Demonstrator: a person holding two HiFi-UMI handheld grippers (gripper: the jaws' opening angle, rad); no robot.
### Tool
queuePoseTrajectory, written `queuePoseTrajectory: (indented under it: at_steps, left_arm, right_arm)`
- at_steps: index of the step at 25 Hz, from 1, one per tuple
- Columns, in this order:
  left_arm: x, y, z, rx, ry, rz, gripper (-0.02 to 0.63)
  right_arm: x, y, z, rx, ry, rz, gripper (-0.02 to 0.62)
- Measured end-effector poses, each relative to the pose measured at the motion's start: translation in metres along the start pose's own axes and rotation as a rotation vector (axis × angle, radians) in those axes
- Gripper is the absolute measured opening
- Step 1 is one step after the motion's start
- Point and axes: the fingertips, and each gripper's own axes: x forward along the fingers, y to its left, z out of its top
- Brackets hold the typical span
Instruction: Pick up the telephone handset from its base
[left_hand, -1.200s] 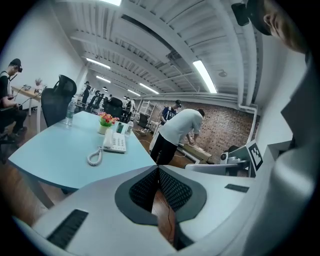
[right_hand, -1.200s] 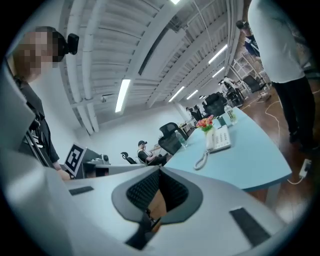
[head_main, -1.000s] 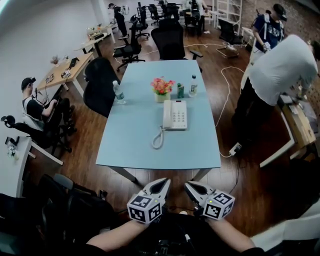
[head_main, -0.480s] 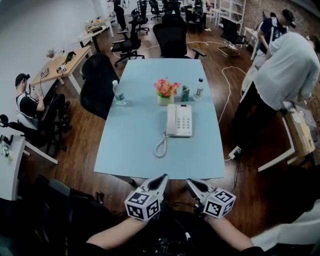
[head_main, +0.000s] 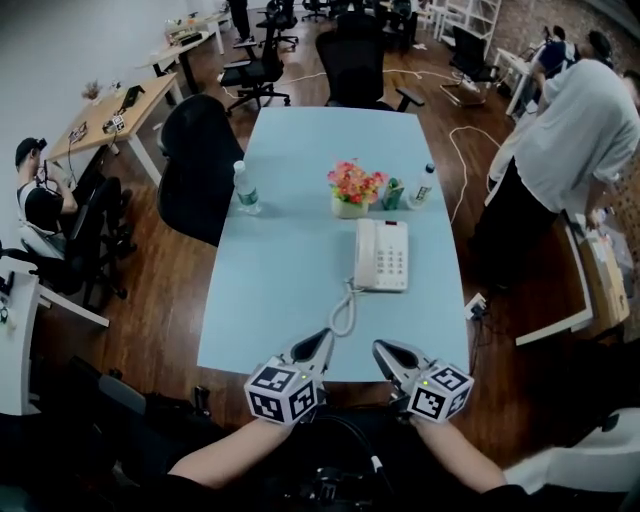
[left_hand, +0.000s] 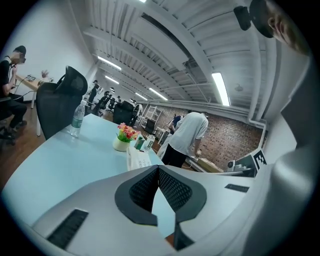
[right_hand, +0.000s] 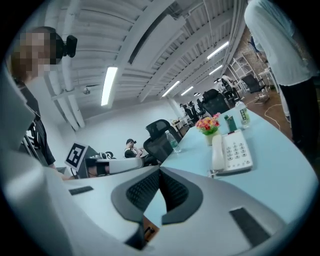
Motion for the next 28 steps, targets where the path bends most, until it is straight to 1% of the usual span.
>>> queuePoseTrajectory:
  at_steps: [5, 7, 10, 13, 17, 18, 20, 22, 24, 28]
  left_arm:
    - [0.009, 0.042, 0.008, -0.020, 0.019, 0.011, 0.000]
    - [0.011, 0.051, 0.011, -0.034, 0.022, 0.019, 0.000]
    - [0.021, 0.060, 0.017, -0.033, 0.015, 0.022, 0.000]
    - [0.032, 0.071, 0.026, -0.042, -0.015, 0.046, 0.000]
    - [0.033, 0.081, 0.038, -0.078, -0.071, 0.093, 0.000]
    - [0.034, 0.084, 0.040, -0.082, -0.081, 0.103, 0.000]
    - [0.033, 0.090, 0.044, -0.098, -0.098, 0.125, 0.000]
    - [0.030, 0.096, 0.043, -0.118, -0.108, 0.145, 0.000]
    - [0.026, 0.101, 0.040, -0.128, -0.105, 0.164, 0.000]
    - [0.013, 0.115, 0.031, -0.148, -0.093, 0.206, 0.000]
  right_arm:
    - [0.031, -0.016, 0.010, 0.016, -0.010, -0.053, 0.011]
    - [0.037, -0.020, 0.016, 0.015, -0.006, -0.063, 0.011]
    - [0.047, -0.033, 0.024, 0.008, -0.007, -0.062, 0.011]
    - [0.059, -0.053, 0.036, -0.017, 0.002, -0.078, 0.014]
    - [0.076, -0.084, 0.056, -0.072, 0.053, -0.153, 0.032]
    - [0.083, -0.094, 0.061, -0.093, 0.067, -0.180, 0.058]
    - [0.099, -0.118, 0.064, -0.129, 0.106, -0.232, 0.148]
    - [0.119, -0.145, 0.067, -0.154, 0.144, -0.289, 0.224]
    - [0.141, -0.175, 0.071, -0.164, 0.168, -0.350, 0.249]
    - [0.181, -0.240, 0.068, -0.158, 0.230, -0.472, 0.249]
